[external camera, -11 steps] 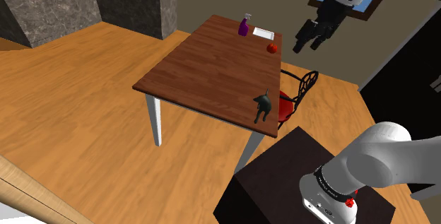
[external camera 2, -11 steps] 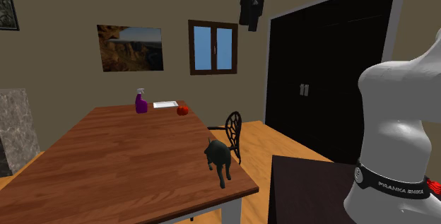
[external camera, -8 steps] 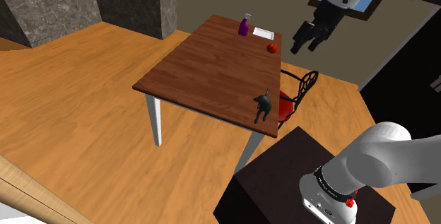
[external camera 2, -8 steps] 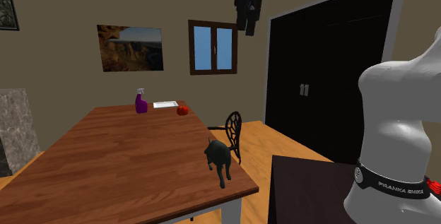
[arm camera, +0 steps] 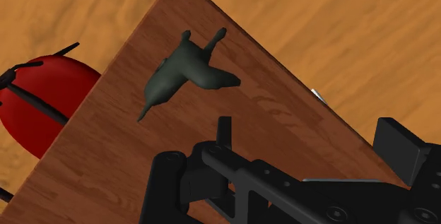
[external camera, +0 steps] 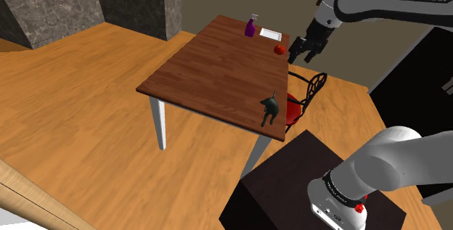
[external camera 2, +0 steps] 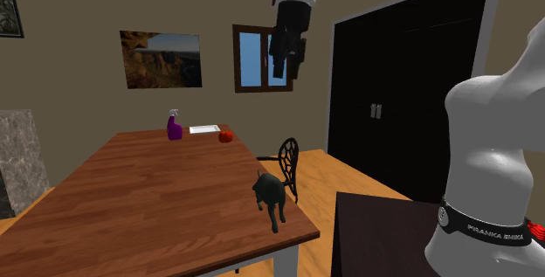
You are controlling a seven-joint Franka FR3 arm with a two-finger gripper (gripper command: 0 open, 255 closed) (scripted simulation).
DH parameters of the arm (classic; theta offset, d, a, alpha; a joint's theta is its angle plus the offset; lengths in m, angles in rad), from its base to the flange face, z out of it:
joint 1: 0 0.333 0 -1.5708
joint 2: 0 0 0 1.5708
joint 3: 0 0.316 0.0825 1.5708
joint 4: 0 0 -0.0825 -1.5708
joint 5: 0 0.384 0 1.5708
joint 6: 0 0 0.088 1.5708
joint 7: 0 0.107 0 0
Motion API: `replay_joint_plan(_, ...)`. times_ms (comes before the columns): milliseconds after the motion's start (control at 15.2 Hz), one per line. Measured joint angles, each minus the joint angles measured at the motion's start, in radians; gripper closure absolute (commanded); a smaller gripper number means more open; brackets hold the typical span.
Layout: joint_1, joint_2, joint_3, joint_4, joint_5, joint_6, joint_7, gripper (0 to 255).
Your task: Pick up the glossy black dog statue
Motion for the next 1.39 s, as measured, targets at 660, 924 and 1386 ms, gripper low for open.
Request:
replay_joint_plan(660, -0.034, 0.295, -0.111, -0.002, 0.043, 0.266, -0.063, 0)
replay_joint_plan(924, -0.043, 0.420, -0.152, 0.013, 0.090, 0.359, -0.106, 0)
replay_joint_plan(1386, -0.066, 0.679, -0.193, 0.120, 0.229, 0.466, -0.201, 0)
